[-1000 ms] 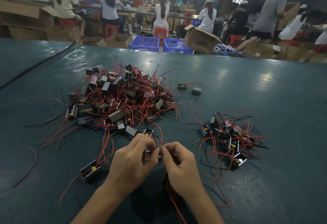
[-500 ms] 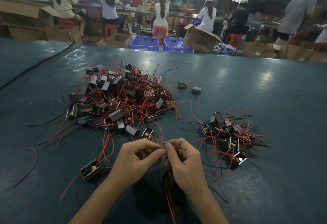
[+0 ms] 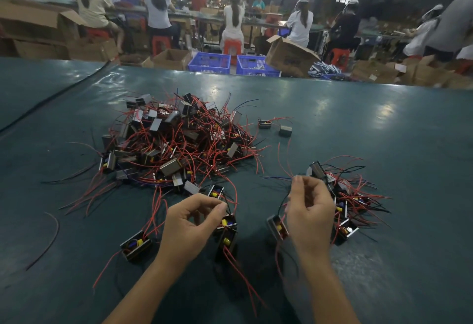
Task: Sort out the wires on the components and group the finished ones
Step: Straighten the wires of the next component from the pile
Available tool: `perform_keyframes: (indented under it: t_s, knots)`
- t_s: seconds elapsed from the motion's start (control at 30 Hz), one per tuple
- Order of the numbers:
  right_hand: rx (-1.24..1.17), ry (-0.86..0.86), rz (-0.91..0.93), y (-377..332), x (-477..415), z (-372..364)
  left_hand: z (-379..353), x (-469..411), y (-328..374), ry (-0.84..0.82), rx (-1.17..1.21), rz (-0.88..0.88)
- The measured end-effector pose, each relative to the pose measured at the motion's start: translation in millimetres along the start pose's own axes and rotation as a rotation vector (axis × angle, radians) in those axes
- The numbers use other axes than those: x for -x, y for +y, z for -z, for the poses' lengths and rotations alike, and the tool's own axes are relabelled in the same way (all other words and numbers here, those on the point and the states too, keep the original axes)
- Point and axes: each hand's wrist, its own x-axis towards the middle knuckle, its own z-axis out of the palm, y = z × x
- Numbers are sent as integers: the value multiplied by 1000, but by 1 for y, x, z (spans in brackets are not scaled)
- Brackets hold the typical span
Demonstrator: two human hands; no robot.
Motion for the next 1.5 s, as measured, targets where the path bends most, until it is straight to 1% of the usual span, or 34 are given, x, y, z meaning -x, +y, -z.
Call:
perform_keyframes:
  t_s: [0.1,0.17,0.23,0.3,0.33,0.37,0.43,0.5,0.57,0.6,0.63,0.73,0.83,1.0,1.1,1.2,1.3,1.4,1.5]
  knots:
    - [-45,82,36,-16,-28,-5,3,-2,-2,36,10,12]
    - [-64,86,50,-27,-52,-12,3,-2,-2,54,14,19]
    - [-42,-19,-8,-33,-73,-22,4,-1,-4,57,0,22]
    - [59,-128,-125,-30,-81,-31,4,-1,-6,66,-32,24]
    - [111,-171,-154,-26,-76,-35,4,-1,-7,68,-38,23]
    - [153,-211,-140,-22,-66,-40,4,-2,-7,67,-32,22]
    - [246,-290,-41,-11,-38,-49,4,-3,-8,54,-15,15]
    - [402,-455,34,1,-14,-57,4,-3,-9,32,-13,8]
    - [546,-673,30,10,3,-64,4,-3,-9,5,14,8]
    - [578,-735,1,12,9,-66,4,-2,-9,-6,35,15]
    - [602,-747,-15,14,12,-67,3,-3,-9,-17,58,21]
    - [604,-640,54,16,18,-64,3,-3,-9,-35,107,35]
    - [458,-487,119,17,19,-53,5,-5,-7,-21,142,46]
    - [233,-218,139,14,21,-30,4,-6,-2,-19,190,73]
    - [102,-109,136,15,20,-18,1,-5,0,-107,182,118]
    - [108,-30,262,16,13,-12,-2,-2,1,-188,181,149]
    - [176,-15,353,17,7,-7,-4,0,4,-211,192,152]
    - [284,-122,459,18,11,-6,-4,1,6,-190,154,141]
    - [361,-203,568,15,19,-10,-5,1,6,-112,32,74]
